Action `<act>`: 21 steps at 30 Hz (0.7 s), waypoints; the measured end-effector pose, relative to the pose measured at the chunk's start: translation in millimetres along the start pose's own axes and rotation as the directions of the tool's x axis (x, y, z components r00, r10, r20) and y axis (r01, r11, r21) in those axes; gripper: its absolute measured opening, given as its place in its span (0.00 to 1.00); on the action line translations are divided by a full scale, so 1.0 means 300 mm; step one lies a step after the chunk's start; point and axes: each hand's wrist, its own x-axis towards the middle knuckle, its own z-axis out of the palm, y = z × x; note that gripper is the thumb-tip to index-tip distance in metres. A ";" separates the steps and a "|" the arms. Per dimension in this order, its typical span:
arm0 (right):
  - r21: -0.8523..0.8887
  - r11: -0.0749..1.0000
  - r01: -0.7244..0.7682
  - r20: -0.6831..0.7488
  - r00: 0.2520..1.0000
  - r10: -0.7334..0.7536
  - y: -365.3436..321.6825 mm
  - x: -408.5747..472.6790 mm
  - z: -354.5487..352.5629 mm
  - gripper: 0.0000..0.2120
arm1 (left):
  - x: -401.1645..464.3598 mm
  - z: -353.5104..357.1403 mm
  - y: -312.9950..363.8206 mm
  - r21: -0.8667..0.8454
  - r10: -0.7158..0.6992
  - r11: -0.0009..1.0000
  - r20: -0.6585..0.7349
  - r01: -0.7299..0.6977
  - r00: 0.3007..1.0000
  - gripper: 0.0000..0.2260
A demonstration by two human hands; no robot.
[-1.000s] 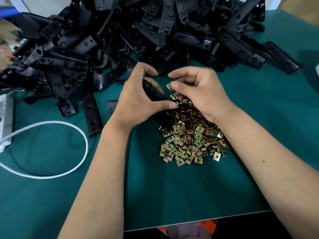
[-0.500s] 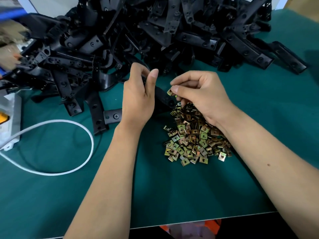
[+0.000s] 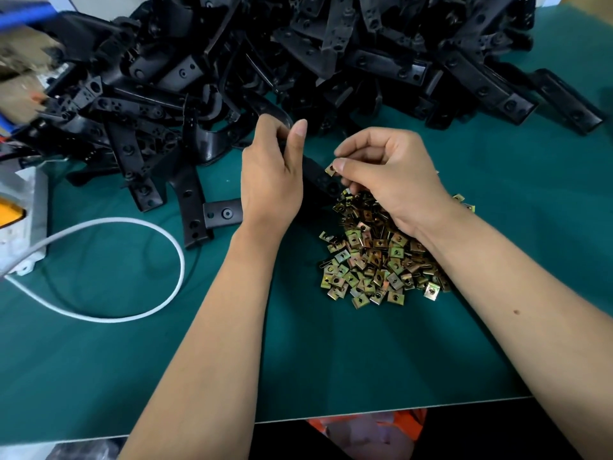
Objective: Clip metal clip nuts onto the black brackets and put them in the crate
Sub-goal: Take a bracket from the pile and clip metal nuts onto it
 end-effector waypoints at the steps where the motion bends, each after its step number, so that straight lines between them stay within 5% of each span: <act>1: -0.003 1.000 -0.001 0.000 1.000 0.001 0.001 -0.001 0.001 0.06 | -0.001 0.000 0.000 -0.001 -0.005 1.000 0.000 0.005 1.000 0.15; 14: -0.013 0.999 -0.031 0.062 0.998 0.032 -0.014 -0.007 -0.009 0.10 | -0.025 0.028 0.048 0.133 -0.047 0.989 -0.082 0.058 0.996 0.14; 21: -0.181 0.980 0.083 0.144 0.988 -0.057 -0.027 -0.017 -0.005 0.10 | -0.037 0.060 0.074 0.180 -0.085 0.977 -0.168 0.115 0.982 0.13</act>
